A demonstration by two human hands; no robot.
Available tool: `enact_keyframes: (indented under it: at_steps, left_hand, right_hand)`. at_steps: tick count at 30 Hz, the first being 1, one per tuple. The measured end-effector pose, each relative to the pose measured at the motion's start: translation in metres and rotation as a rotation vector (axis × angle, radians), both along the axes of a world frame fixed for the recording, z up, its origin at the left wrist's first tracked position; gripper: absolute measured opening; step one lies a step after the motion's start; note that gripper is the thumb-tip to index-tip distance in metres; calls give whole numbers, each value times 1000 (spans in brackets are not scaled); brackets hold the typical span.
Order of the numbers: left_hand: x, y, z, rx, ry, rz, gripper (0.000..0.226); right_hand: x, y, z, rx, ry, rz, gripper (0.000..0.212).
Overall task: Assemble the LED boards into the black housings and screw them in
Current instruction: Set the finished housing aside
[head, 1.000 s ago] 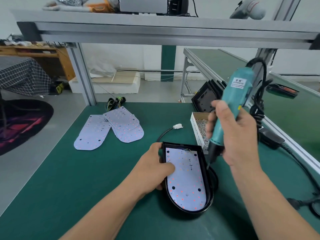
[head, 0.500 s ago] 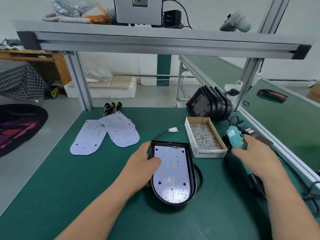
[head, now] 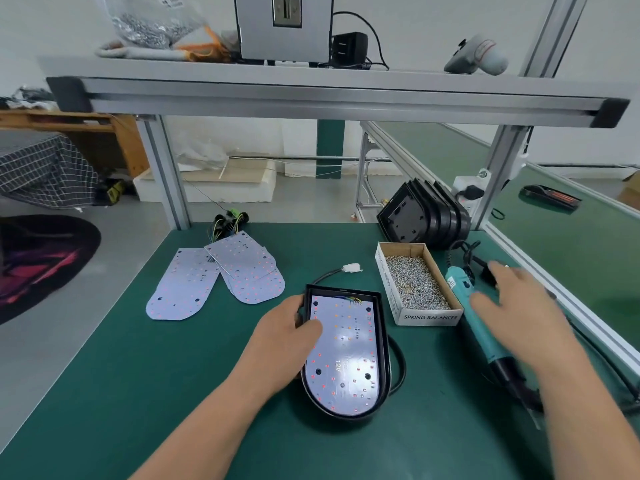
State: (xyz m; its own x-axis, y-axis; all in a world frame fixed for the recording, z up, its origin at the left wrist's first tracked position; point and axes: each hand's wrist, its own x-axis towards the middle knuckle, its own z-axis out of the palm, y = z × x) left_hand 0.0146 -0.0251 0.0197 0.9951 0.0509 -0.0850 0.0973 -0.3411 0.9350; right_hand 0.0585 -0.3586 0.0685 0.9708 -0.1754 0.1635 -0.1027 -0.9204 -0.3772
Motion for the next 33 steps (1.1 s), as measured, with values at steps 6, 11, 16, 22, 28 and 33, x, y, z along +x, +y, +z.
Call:
enact_keyframes:
  at_steps: [6, 11, 16, 22, 28, 33]
  left_hand:
    - [3, 6, 1, -18, 0, -1, 25]
    - [4, 8, 4, -53, 24, 30, 18]
    - [5, 15, 9, -74, 34, 39, 22]
    - [11, 23, 3, -61, 31, 93, 27]
    - [13, 19, -8, -49, -77, 375, 18]
    - [11, 6, -12, -13, -162, 416, 15]
  right_hand:
    - [31, 88, 10, 18, -224, 460, 40]
    - [91, 145, -15, -214, 131, 770, 49]
    - [123, 149, -24, -233, 243, 820, 50]
    - [109, 143, -26, -463, 77, 721, 17]
    - [74, 133, -12, -102, 144, 558, 14]
    - [29, 145, -20, 1008, 396, 393, 11]
